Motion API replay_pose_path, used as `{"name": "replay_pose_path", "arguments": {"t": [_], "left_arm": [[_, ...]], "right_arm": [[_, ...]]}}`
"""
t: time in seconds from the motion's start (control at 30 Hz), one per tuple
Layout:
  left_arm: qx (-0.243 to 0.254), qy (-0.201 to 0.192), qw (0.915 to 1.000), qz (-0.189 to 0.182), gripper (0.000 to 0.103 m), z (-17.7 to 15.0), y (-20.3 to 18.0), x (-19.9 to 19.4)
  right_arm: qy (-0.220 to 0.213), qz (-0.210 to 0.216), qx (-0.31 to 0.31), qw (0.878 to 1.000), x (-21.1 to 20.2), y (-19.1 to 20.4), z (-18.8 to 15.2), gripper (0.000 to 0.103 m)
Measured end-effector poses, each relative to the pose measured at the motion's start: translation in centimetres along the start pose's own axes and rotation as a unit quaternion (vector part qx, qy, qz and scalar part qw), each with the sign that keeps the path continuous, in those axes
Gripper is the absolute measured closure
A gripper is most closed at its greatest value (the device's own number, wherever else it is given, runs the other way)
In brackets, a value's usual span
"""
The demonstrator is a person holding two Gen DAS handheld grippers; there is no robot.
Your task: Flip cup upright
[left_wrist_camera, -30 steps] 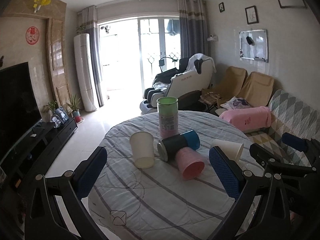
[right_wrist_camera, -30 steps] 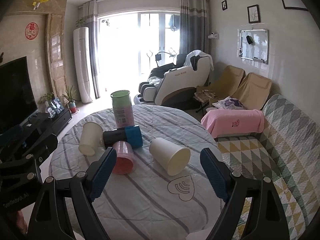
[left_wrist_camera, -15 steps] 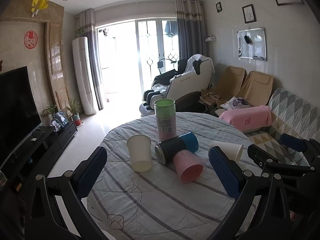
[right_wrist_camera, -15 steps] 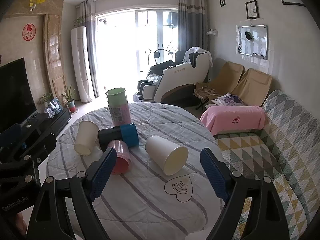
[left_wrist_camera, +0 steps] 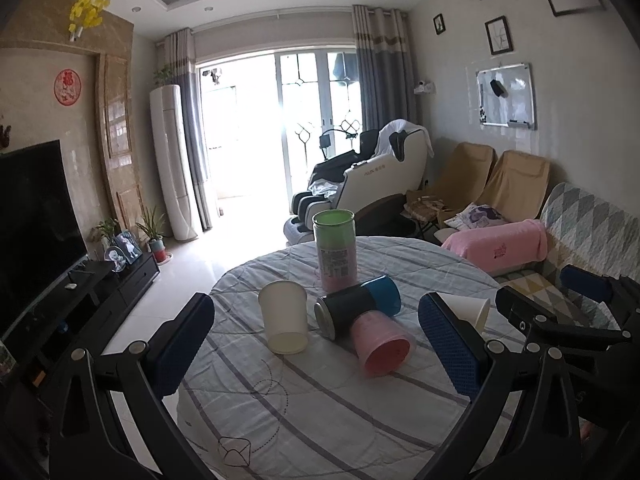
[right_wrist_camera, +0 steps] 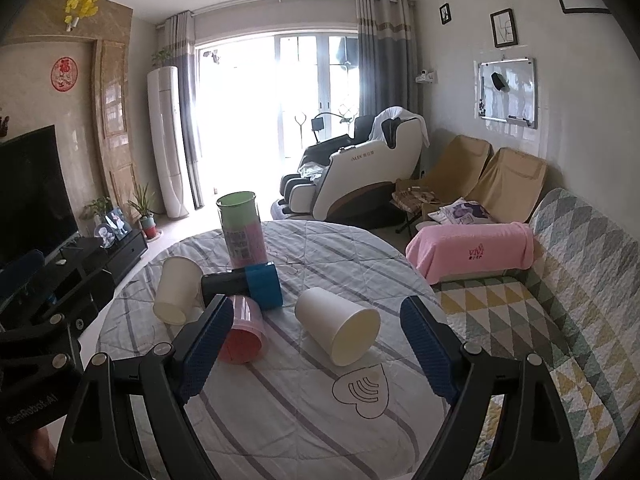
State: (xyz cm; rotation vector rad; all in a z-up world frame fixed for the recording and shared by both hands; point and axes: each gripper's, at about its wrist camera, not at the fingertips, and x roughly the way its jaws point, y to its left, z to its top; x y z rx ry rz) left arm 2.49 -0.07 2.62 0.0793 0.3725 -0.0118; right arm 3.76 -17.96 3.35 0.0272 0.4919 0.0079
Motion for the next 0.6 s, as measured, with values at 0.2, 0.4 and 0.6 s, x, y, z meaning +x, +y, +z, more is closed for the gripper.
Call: {"name": "replay_pose_path", "arguments": {"t": [0.2, 0.4, 0.6], "left_arm": [[0.002, -0.002, 1.0, 0.001, 0.0, -0.08, -0.03, -0.02], [0.006, -0.006, 1.0, 0.001, 0.0, -0.01, 0.0, -0.16], [0.011, -0.001, 0.9999, -0.005, 0.0, -0.16, 0.0, 0.04]], "right_arm": [[0.003, 0.001, 0.0, 1.0, 0.18, 0.06, 0.13, 0.016], [0.007, 0.001, 0.001, 1.0, 0.26, 0.07, 0.11, 0.016], [0.014, 0.002, 0.002, 1.0, 0.58, -0.02, 0.12, 0.016]]}}
